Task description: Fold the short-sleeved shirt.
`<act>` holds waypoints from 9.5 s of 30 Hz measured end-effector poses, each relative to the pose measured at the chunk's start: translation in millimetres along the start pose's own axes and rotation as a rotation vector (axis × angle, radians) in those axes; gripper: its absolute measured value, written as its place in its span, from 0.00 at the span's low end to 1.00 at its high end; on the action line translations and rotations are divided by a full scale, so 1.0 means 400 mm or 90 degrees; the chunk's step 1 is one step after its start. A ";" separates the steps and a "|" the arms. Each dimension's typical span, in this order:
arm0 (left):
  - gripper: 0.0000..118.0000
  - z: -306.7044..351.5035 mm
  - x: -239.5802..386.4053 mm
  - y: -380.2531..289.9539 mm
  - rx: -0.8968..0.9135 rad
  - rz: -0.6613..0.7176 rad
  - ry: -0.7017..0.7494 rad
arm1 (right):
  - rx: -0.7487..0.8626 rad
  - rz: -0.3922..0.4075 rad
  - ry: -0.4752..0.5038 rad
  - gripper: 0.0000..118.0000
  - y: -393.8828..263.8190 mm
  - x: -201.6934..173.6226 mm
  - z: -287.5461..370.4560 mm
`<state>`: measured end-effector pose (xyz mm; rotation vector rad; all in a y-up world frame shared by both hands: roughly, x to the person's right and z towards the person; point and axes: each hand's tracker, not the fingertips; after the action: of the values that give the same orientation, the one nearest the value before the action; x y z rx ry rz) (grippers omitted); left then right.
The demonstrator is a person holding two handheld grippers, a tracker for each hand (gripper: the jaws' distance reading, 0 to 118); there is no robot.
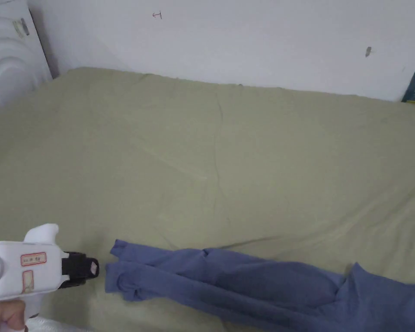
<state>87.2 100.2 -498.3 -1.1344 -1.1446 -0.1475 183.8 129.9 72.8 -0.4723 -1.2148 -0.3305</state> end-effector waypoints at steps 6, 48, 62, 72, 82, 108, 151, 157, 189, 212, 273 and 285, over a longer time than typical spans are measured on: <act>0.00 -0.033 -0.031 0.038 -0.034 0.037 -0.093 | 0.114 -0.004 -0.083 0.00 -0.007 -0.043 0.095; 0.05 -0.066 -0.083 0.149 -0.042 0.125 -0.135 | 0.121 -0.035 -0.058 0.00 0.036 0.002 0.064; 0.05 -0.006 0.430 0.076 -0.045 -0.180 -0.005 | 0.121 -0.028 -0.062 0.00 0.008 0.046 0.086; 0.12 -0.300 0.736 -0.106 -0.126 -0.344 0.023 | 0.098 -0.034 -0.082 0.00 -0.034 0.091 0.085; 0.98 -0.281 0.730 -0.122 -0.148 -0.315 -0.026 | 0.084 -0.052 -0.060 0.00 -0.048 0.095 0.076; 0.00 -0.489 0.608 -0.148 -0.256 -0.099 -0.255 | 0.053 -0.053 -0.058 0.00 -0.042 0.086 0.052; 0.07 -0.310 0.193 -0.006 -0.159 0.178 -0.336 | 0.088 0.012 -0.012 0.00 0.045 -0.024 0.015; 0.07 -0.115 0.090 0.064 -0.079 0.137 -0.214 | 0.124 0.017 0.012 0.00 0.069 -0.041 0.021; 0.94 -0.449 0.933 -0.187 -0.197 -0.384 0.094 | 0.126 -0.057 -0.042 0.00 -0.006 0.079 0.068; 0.00 -0.459 0.654 -0.131 -0.250 -0.042 -0.278 | 0.078 -0.077 -0.021 0.00 -0.023 0.065 0.031; 0.22 -0.495 0.281 -0.015 -0.270 0.012 -0.419 | -0.398 -0.433 0.659 0.00 -0.084 -0.022 -0.639; 0.23 -0.335 0.177 0.099 -0.223 -0.020 -0.349 | -0.126 0.015 0.357 0.00 0.110 -0.130 -0.364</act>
<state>230.2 46.5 -463.4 -1.5219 -1.6661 -0.0609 307.1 92.2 -23.5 -0.5201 -0.6337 -0.5263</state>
